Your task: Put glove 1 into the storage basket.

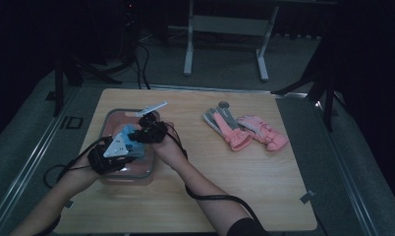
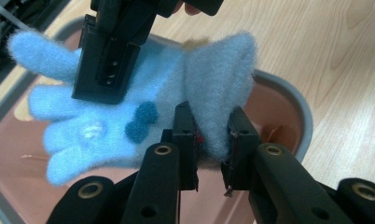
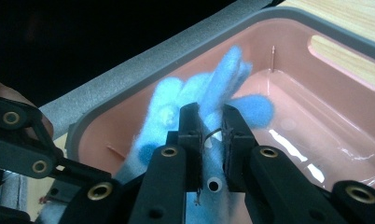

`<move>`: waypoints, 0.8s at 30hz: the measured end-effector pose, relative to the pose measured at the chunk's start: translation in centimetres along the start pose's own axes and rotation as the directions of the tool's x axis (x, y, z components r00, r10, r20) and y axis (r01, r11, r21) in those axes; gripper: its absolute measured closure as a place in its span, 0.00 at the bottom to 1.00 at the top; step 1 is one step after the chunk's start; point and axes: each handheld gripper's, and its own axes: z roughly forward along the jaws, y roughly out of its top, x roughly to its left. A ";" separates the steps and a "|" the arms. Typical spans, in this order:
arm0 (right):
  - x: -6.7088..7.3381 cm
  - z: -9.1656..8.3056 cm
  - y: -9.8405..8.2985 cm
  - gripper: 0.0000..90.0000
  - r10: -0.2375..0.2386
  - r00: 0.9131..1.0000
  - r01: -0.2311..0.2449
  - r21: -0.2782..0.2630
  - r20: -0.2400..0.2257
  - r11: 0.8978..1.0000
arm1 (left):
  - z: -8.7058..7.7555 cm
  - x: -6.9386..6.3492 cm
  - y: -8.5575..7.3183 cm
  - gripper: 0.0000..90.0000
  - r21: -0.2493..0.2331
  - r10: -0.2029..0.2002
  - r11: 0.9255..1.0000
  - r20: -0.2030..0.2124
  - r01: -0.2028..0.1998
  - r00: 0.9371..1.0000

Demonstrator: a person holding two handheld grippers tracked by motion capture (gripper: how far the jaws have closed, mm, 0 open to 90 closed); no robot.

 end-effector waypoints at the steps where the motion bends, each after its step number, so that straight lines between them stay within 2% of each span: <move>1: -0.1 0.2 -0.1 0.90 0.000 1.000 0.000 0.002 0.002 1.000 | 0.2 0.1 -0.1 0.87 0.004 -0.003 1.000 0.004 0.003 1.000; 7: -1.0 1.8 -0.8 0.90 0.021 1.000 -0.021 0.035 0.021 0.999 | 2.3 0.8 -0.6 0.87 0.040 -0.024 0.999 0.030 0.023 0.999; 8: -1.0 1.8 -0.8 0.90 0.021 1.000 -0.021 0.035 0.021 0.999 | 2.3 0.8 -0.6 0.87 0.040 -0.024 0.999 0.030 0.023 0.999; 11: -1.5 2.7 -1.0 0.90 0.016 0.999 -0.018 0.061 0.047 0.998 | 3.5 1.3 -0.7 0.87 0.083 -0.026 0.996 0.050 0.022 0.998; 18: -2.0 3.4 -1.3 0.89 0.008 0.996 -0.016 0.093 0.085 0.995 | 4.8 1.8 -0.7 0.86 0.113 -0.044 0.993 0.081 0.035 0.996; 20: -2.1 3.7 -1.4 0.85 0.012 0.996 -0.022 0.118 0.084 0.993 | 5.1 1.8 -0.7 0.86 0.132 -0.039 0.991 0.090 0.027 0.995; 21: -2.2 3.8 -1.5 0.79 0.018 0.996 -0.029 0.125 0.091 0.992 | 5.3 1.8 -0.7 0.86 0.143 -0.037 0.989 0.092 0.024 0.995; 24: -2.5 3.7 -1.6 0.67 0.037 0.995 -0.048 0.118 0.094 0.992 | 5.9 1.8 -0.7 0.86 0.170 -0.033 0.985 0.094 0.016 0.995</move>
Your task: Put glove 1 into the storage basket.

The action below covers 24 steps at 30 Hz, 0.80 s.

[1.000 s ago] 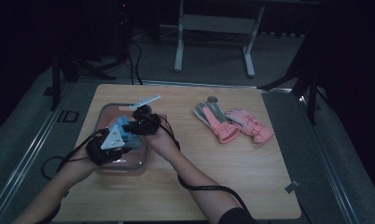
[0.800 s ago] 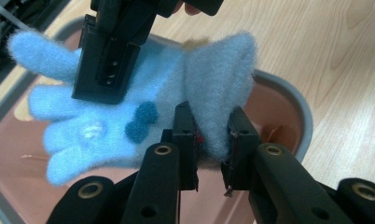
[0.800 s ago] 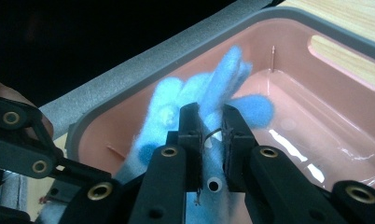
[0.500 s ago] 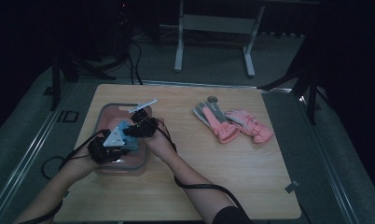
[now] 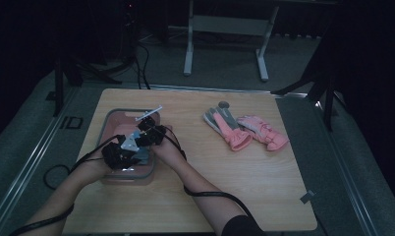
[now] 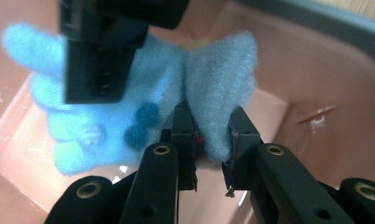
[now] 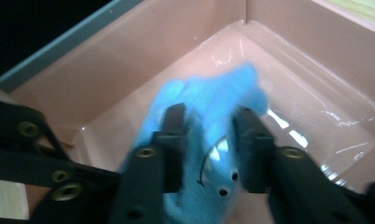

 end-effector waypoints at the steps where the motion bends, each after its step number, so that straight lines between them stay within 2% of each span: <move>1: 0.1 -0.1 0.0 0.63 -0.007 1.000 0.007 -0.004 0.010 1.000 | 0.1 0.1 0.0 0.85 0.010 0.001 1.000 0.012 -0.001 1.000; 3: 0.2 -0.3 0.0 0.58 -0.018 0.999 0.018 -0.005 0.030 1.000 | 0.5 0.1 0.0 0.85 0.022 0.002 1.000 0.017 -0.002 1.000; 5: 0.0 -0.5 0.0 0.56 -0.012 1.000 0.012 -0.006 0.024 1.000 | 0.7 0.1 0.0 0.83 0.040 0.011 0.999 0.026 -0.012 1.000; 7: -0.1 -0.7 0.0 0.53 -0.006 1.000 0.006 -0.010 0.022 1.000 | 0.8 0.0 0.2 0.75 0.049 -0.003 0.999 0.019 0.002 1.000; 8: -0.1 -0.7 0.0 0.53 -0.006 1.000 0.006 -0.010 0.022 1.000 | 0.8 0.0 0.2 0.65 0.049 -0.003 0.999 0.019 0.002 1.000; 9: -0.2 -0.8 0.0 0.52 -0.004 1.000 0.004 -0.012 0.020 1.000 | 0.8 0.0 0.2 0.65 0.046 -0.017 0.999 0.007 0.017 1.000; 10: -0.3 -1.0 -0.1 0.51 0.004 1.000 -0.003 -0.020 0.018 1.000 | 0.7 0.0 0.2 0.53 0.043 -0.030 0.999 0.004 0.029 1.000; 14: -0.3 -1.5 -0.1 0.45 0.000 1.000 0.000 -0.033 0.006 0.999 | -0.4 0.3 -0.3 0.45 -0.010 -0.097 0.995 -0.017 0.097 0.995; 15: -0.2 -1.8 -0.2 0.43 0.003 1.000 -0.003 -0.035 0.004 0.999 | -0.8 0.3 -0.5 0.44 -0.032 -0.117 0.993 -0.036 0.116 0.992; 16: -0.2 -2.0 -0.2 0.41 -0.001 1.000 0.001 -0.039 -0.002 0.999 | -1.3 0.4 -0.6 0.42 -0.062 -0.145 0.988 -0.035 0.143 0.989; 18: -0.2 -2.5 -0.3 0.33 -0.007 1.000 0.006 -0.042 -0.016 0.999 | -2.1 0.4 -0.9 0.39 -0.112 -0.194 0.975 -0.027 0.190 0.981; 20: -0.2 -2.9 -0.5 0.25 -0.013 0.999 0.012 -0.042 -0.034 0.999 | -2.7 0.4 -0.9 0.32 -0.138 -0.230 0.964 -0.006 0.227 0.973; 22: -0.2 -3.4 -0.7 0.21 -0.003 0.999 0.000 -0.052 -0.052 0.999 | -3.1 0.4 -1.0 0.27 -0.161 -0.242 0.957 0.022 0.243 0.970; 23: -0.1 -3.7 -0.8 0.19 -0.008 0.998 0.004 -0.058 -0.059 0.998 | -3.2 0.3 -0.9 0.18 -0.165 -0.250 0.953 0.040 0.253 0.967; 24: -0.1 -4.0 -0.9 0.18 -0.013 0.998 0.009 -0.060 -0.057 0.998 | -3.3 0.2 -0.8 0.16 -0.175 -0.257 0.949 0.048 0.262 0.965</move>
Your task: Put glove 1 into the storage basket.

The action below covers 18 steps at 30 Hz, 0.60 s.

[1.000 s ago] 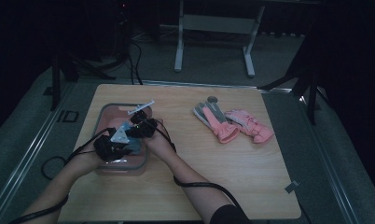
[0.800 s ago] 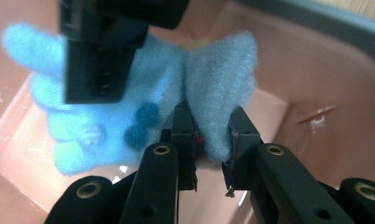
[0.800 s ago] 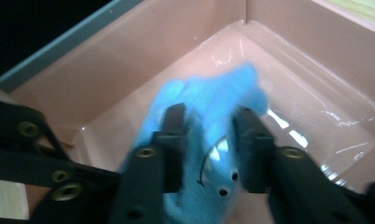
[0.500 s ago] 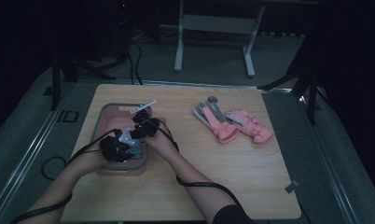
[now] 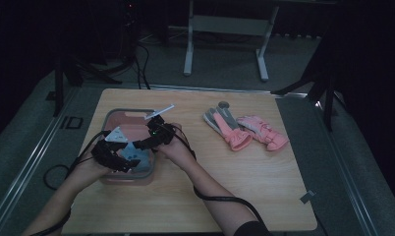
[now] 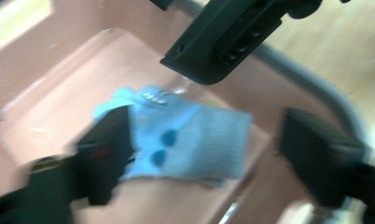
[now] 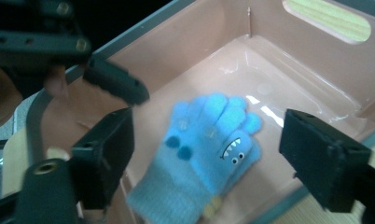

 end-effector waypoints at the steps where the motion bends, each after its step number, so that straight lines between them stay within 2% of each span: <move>1: 0.0 -0.3 -0.1 0.18 -0.003 1.000 0.003 -0.005 0.000 1.000 | 0.0 -0.2 0.1 0.16 -0.007 -0.001 1.000 0.000 0.001 1.000; 4: -0.2 -1.5 -0.4 0.16 -0.007 1.000 0.007 -0.020 -0.009 1.000 | 0.0 -0.9 0.5 0.16 -0.046 -0.014 0.999 -0.001 0.014 1.000; 6: -0.4 -2.3 -0.6 0.16 -0.014 1.000 0.014 -0.030 0.000 0.999 | 0.1 -1.4 0.9 0.16 -0.080 -0.035 0.996 -0.028 0.033 0.999; 8: -0.7 -3.2 -0.8 0.16 -0.026 1.000 0.026 -0.050 0.013 0.998 | 0.2 -1.9 1.2 0.16 -0.117 -0.037 0.992 -0.005 0.036 0.999; 12: -1.2 -4.6 -1.7 0.16 -0.059 0.997 0.062 -0.066 0.052 0.996 | 0.6 -3.0 1.7 0.16 -0.179 -0.032 0.983 0.013 0.034 0.999; 14: -1.5 -5.2 -2.2 0.16 -0.064 0.996 0.067 -0.061 0.061 0.996 | 0.9 -3.7 2.0 0.16 -0.186 -0.014 0.982 0.009 0.015 1.000; 18: -2.0 -6.1 -3.5 0.17 -0.077 0.994 0.081 -0.059 0.076 0.995 | 1.7 -5.1 2.5 0.16 -0.196 0.002 0.980 0.033 0.004 0.999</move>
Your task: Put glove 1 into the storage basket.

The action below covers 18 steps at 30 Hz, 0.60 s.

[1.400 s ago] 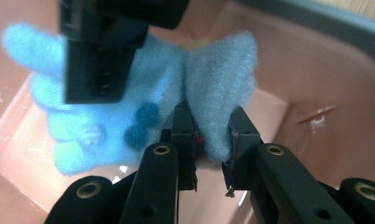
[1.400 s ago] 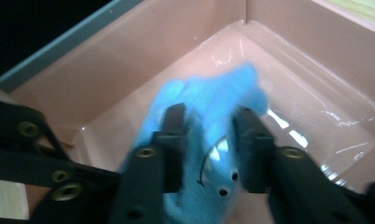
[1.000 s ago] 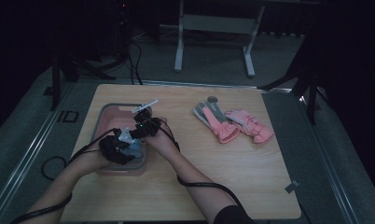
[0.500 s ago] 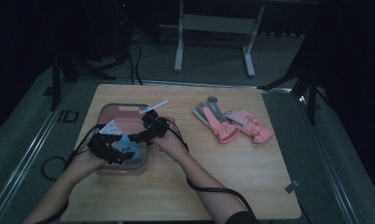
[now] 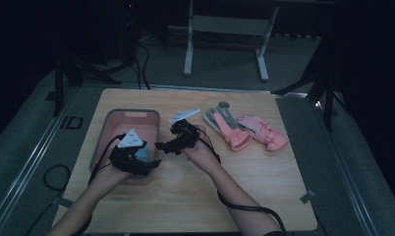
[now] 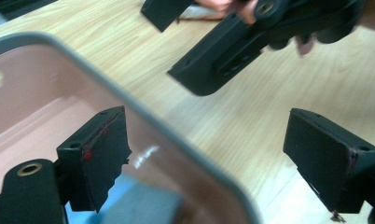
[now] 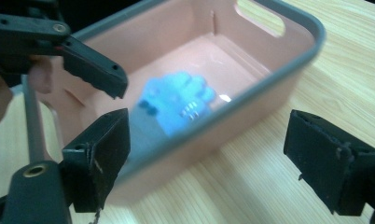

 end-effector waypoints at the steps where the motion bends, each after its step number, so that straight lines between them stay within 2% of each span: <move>1: -0.1 -0.3 -0.3 0.17 0.002 1.000 -0.002 0.006 0.004 1.000 | 0.2 -0.3 0.1 0.16 -0.006 0.001 1.000 0.005 -0.001 1.000; 7: -0.7 -1.9 -1.9 0.16 0.014 1.000 -0.014 0.028 0.014 1.000 | 1.1 -2.4 0.8 0.16 -0.018 0.027 0.999 0.042 -0.026 0.999; 10: -0.9 -2.3 -2.7 0.16 -0.005 0.999 0.003 0.052 0.033 0.999 | 1.6 -3.5 1.2 0.16 -0.027 0.038 0.999 0.073 -0.036 0.997; 13: -1.1 -2.6 -3.6 0.15 -0.032 0.998 0.029 0.055 0.052 0.998 | 2.1 -4.3 1.5 0.16 -0.029 0.051 0.998 0.085 -0.048 0.995; 16: -1.5 -3.0 -4.5 0.15 -0.013 0.999 0.010 0.065 0.043 0.998 | 2.9 -5.1 1.6 0.16 -0.025 0.067 0.998 0.111 -0.065 0.992; 18: -1.8 -3.4 -5.1 0.15 0.007 0.999 -0.009 0.059 0.039 0.998 | 3.4 -5.5 1.6 0.16 -0.020 0.087 0.996 0.108 -0.086 0.990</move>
